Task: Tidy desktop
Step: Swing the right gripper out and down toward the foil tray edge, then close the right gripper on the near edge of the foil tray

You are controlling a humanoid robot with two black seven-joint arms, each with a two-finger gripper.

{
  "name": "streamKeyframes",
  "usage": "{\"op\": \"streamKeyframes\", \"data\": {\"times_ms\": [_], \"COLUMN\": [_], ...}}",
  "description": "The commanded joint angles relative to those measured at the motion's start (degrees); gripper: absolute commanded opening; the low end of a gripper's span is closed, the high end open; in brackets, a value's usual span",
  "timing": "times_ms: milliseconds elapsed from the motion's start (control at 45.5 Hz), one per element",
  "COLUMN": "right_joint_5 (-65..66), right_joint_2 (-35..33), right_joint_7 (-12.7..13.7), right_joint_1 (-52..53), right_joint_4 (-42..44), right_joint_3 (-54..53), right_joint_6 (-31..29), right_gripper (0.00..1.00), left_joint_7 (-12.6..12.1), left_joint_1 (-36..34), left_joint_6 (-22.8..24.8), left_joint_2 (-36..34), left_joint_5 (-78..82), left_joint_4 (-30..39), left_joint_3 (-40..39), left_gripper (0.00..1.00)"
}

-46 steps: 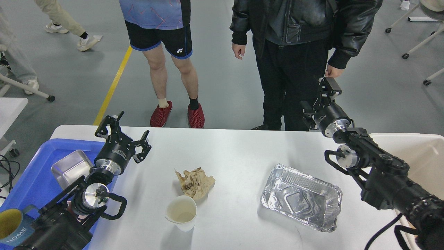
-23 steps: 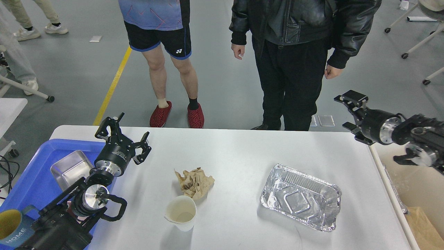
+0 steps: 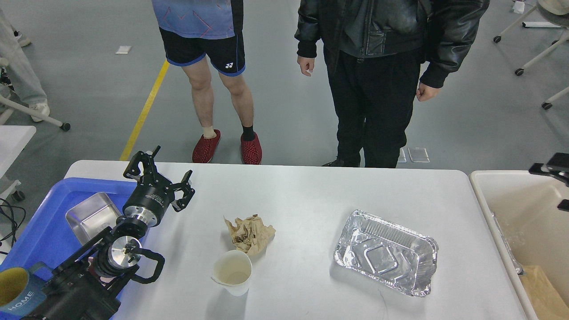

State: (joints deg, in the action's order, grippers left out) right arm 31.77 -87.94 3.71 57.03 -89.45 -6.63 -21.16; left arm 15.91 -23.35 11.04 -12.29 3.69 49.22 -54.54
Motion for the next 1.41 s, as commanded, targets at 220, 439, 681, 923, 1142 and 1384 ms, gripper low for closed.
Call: {"op": "streamKeyframes", "data": {"times_ms": [220,439,681,923,1142,1384], "right_joint_5": [3.91,9.45,9.63,9.71,12.00,14.90], "right_joint_2": [1.01,13.13,26.93,33.80,37.75,41.36], "right_joint_7": [-0.11,-0.11,-0.20,-0.28,-0.28,-0.28], "right_joint_1": [-5.44,-13.52,-18.71,-20.56,-20.65,-21.44], "right_joint_4": [-0.02,3.75,16.49,20.10,20.02,20.28], "right_joint_3": [-0.31,-0.40,-0.40,-0.40,-0.40,-0.31], "right_joint_6": [-0.03,6.39,8.06,9.20,10.70,11.58], "right_gripper": [1.00,1.00,1.00,1.00,1.00,0.97], "left_joint_7": [0.09,0.00,0.00,0.00,0.00,-0.79], "left_joint_1": [-0.03,0.06,0.14,0.23,0.76,0.76], "left_joint_6": [-0.23,-0.23,0.03,0.83,3.11,2.94], "left_joint_2": [0.07,0.07,-0.19,-0.80,-1.16,-1.07], "left_joint_5": [0.00,0.27,0.35,0.44,0.44,0.35], "left_joint_4": [0.00,0.00,0.09,0.88,1.50,1.50], "left_joint_3": [0.57,0.75,0.84,0.75,0.75,0.75], "left_gripper": [0.97,0.97,0.97,0.97,0.97,0.97]}}
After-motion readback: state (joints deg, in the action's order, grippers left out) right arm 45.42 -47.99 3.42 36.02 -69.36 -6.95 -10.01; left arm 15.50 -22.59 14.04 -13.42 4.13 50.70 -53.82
